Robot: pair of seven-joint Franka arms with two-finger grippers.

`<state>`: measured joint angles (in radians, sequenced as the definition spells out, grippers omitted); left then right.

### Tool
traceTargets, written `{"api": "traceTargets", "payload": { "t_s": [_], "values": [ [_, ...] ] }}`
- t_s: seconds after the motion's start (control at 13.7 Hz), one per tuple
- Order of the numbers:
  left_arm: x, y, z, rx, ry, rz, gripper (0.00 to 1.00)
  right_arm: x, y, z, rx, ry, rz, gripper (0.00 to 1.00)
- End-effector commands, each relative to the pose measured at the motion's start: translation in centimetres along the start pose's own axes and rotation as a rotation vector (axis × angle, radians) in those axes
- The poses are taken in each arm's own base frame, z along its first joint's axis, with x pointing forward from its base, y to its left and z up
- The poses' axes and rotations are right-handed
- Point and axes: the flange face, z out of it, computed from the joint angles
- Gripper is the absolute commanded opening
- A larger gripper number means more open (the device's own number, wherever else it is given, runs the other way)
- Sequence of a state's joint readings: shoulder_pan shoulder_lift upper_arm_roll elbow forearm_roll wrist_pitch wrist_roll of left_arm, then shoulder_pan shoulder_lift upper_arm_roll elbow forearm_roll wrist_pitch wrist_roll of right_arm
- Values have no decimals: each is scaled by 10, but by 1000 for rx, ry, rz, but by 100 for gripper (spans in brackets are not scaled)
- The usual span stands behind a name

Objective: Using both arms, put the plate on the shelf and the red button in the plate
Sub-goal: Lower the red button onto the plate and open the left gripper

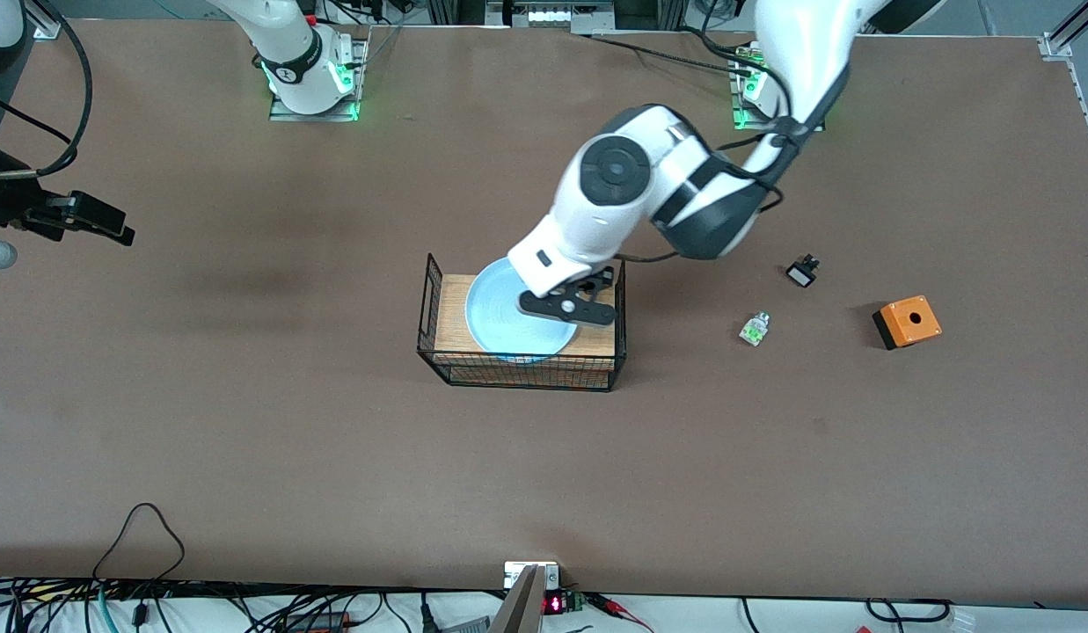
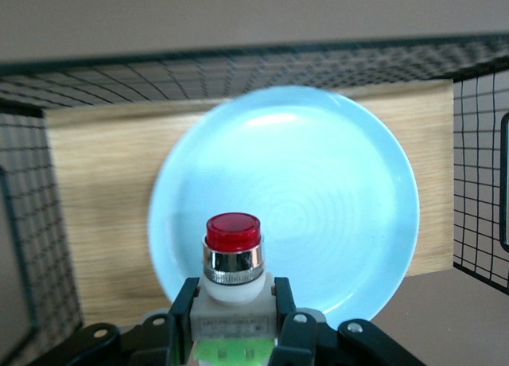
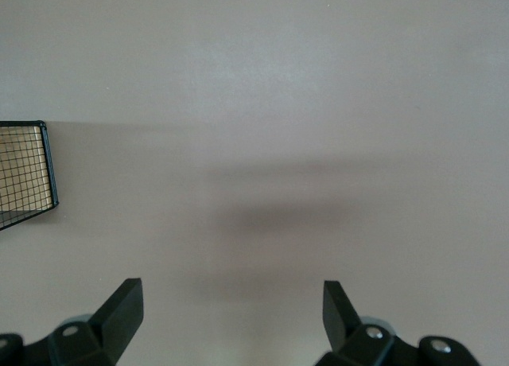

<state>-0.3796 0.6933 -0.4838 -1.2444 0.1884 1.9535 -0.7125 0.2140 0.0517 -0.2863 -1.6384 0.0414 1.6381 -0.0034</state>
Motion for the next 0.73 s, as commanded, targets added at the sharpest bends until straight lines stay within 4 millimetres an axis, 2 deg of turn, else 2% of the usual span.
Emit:
{"api": "traceTargets", "payload": {
  "t_s": [0.0, 0.15, 0.29, 0.37, 0.44, 0.51, 0.58, 0.66],
  "values": [
    [-2, 25, 13, 33, 72, -4, 19, -4, -1, -8, -1, 10, -13, 100],
    [-2, 29, 19, 18, 82, -9, 25, -4, -1, -8, -3, 11, -13, 100],
    [-4, 30, 31, 24, 73, 0, 25, -4, -1, -7, -3, 8, -13, 100],
    [-4, 30, 33, 21, 73, -2, 35, -4, -1, -7, -3, 10, -14, 100],
    [-3, 30, 32, 21, 75, -3, 87, -4, -1, -8, -1, 10, -13, 100],
    [-3, 31, 26, 17, 83, -7, 100, -4, -2, -7, -1, 8, -16, 100],
    [-1, 28, 18, 16, 88, -26, 100, -4, -2, -6, -1, 7, -16, 100],
    [2, 24, -1, 7, 111, -33, 100, -4, -1, -6, -1, 7, -16, 100]
  ]
}}
